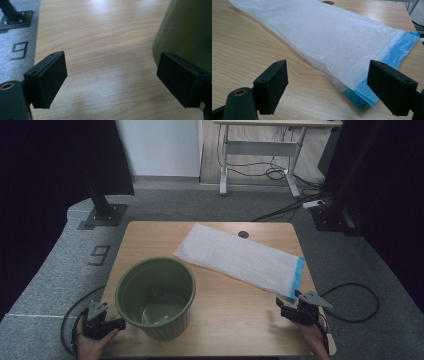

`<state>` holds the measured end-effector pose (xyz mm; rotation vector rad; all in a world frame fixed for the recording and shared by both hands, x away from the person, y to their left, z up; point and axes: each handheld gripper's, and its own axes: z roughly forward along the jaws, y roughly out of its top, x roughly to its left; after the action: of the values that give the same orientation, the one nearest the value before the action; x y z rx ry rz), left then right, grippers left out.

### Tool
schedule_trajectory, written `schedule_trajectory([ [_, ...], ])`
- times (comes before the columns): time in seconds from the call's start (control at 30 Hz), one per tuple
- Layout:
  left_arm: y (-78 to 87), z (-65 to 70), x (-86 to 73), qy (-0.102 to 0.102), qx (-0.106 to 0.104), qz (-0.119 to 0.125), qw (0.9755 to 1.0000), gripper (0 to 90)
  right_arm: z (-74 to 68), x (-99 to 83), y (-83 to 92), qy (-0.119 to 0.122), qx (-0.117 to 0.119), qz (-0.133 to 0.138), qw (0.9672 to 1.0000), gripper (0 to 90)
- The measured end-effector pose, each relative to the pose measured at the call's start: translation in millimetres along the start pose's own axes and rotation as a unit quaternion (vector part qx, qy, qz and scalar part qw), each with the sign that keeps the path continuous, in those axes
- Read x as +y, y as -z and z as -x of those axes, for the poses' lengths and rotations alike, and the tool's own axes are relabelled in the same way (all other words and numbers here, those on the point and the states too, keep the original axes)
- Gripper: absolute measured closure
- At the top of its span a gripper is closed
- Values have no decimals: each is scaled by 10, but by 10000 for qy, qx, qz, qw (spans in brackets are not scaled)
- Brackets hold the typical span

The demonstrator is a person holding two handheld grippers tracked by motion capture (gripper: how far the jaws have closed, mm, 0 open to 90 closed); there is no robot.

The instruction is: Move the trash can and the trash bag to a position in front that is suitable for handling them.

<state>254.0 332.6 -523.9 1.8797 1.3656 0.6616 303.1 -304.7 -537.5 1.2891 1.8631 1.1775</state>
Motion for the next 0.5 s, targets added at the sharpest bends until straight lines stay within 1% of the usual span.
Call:
schedule_trajectory([
  [0.07, 11, 13, 6, -139, -47, -16, 9999, 67, -5, -8, -10, 6, -9, -33, 10000, 166],
  [0.13, 29, 20, 14, -210, -73, -10, 9998, 64, -5, -16, -27, 15, 9, -81, 10000, 166],
  [0.17, 39, 22, 15, -223, -103, 3, 9997, 63, -5, -23, -39, 57, 36, -119, 9999, 166],
  [0.23, 81, 28, 13, -269, -206, 25, 9994, 58, -8, -28, -48, 112, 61, -136, 9998, 166],
  [0.27, 116, 34, 8, -309, -292, 29, 9991, 57, -9, -26, -47, 122, 74, -129, 9998, 166],
  [0.3, 147, 43, -8, -297, -409, 88, 9987, 57, -10, -20, -40, 119, 99, -96, 9998, 166],
  [0.33, 182, 46, -30, -299, -590, 153, 9977, 56, -6, -15, -31, 121, 134, -60, 9998, 166],
  [0.37, 202, 53, -45, -315, -699, 190, 9969, 49, -6, -11, -25, 114, 159, -34, 9998, 166],
  [0.4, 231, 72, -59, -397, -822, 177, 9957, 44, -7, -10, -22, 114, 173, -21, 9998, 166],
  [0.43, 244, 87, -61, -459, -882, 166, 9949, 43, -9, -9, -20, 123, 194, -17, 9997, 166],
  [0.47, 266, 117, -57, -536, -1008, 176, 9933, 43, -11, -10, -20, 123, 206, -19, 9997, 166],
  [0.5, 279, 136, -51, -584, -1087, 198, 9922, 43, -10, -13, -23, 137, 224, -36, 9996, 166],
])
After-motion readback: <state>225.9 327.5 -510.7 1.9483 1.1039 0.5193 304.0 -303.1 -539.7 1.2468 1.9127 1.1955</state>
